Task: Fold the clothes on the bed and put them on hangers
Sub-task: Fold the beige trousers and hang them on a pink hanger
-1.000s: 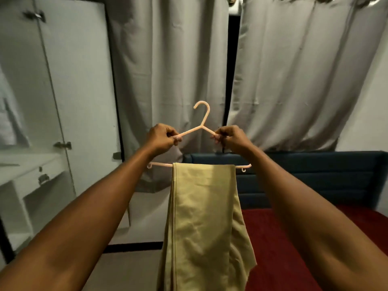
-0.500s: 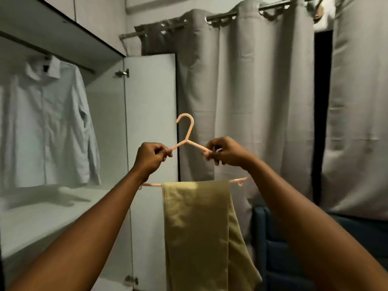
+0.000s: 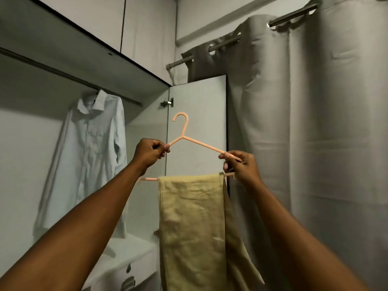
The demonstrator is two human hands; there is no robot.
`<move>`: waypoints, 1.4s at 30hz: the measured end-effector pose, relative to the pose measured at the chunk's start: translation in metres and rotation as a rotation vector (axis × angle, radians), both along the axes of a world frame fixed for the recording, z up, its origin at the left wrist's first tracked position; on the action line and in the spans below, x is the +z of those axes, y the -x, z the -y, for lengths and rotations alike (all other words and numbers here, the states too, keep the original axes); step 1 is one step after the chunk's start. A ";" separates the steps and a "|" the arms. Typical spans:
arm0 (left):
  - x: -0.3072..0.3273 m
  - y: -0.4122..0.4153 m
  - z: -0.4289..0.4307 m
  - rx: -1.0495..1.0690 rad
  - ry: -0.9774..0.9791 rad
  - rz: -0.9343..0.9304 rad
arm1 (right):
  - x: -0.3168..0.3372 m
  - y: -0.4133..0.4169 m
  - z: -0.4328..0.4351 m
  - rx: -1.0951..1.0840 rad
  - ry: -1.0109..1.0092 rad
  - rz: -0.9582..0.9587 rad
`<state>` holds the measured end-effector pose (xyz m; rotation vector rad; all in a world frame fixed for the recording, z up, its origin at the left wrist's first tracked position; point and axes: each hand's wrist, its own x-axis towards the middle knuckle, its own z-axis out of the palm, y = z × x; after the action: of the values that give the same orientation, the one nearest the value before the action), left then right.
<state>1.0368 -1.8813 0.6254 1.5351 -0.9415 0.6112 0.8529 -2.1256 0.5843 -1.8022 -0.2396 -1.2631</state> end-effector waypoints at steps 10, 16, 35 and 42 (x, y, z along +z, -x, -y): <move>0.054 -0.206 0.021 0.453 -0.140 0.149 | 0.117 -0.206 0.015 -0.070 -0.086 0.163; 0.070 -0.295 0.033 0.404 -0.124 0.086 | 0.199 -0.310 -0.002 -0.200 -0.071 0.266; 0.156 -0.518 0.060 0.418 -0.216 0.099 | 0.296 -0.644 -0.058 -0.429 0.126 0.293; 0.155 -0.558 0.080 0.455 -0.335 0.150 | 0.312 -0.707 -0.052 -0.415 0.151 0.257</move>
<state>1.5951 -1.9611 0.7805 2.0525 -0.8366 0.9353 1.5599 -2.0738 0.8968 -1.8752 -0.1065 -1.8161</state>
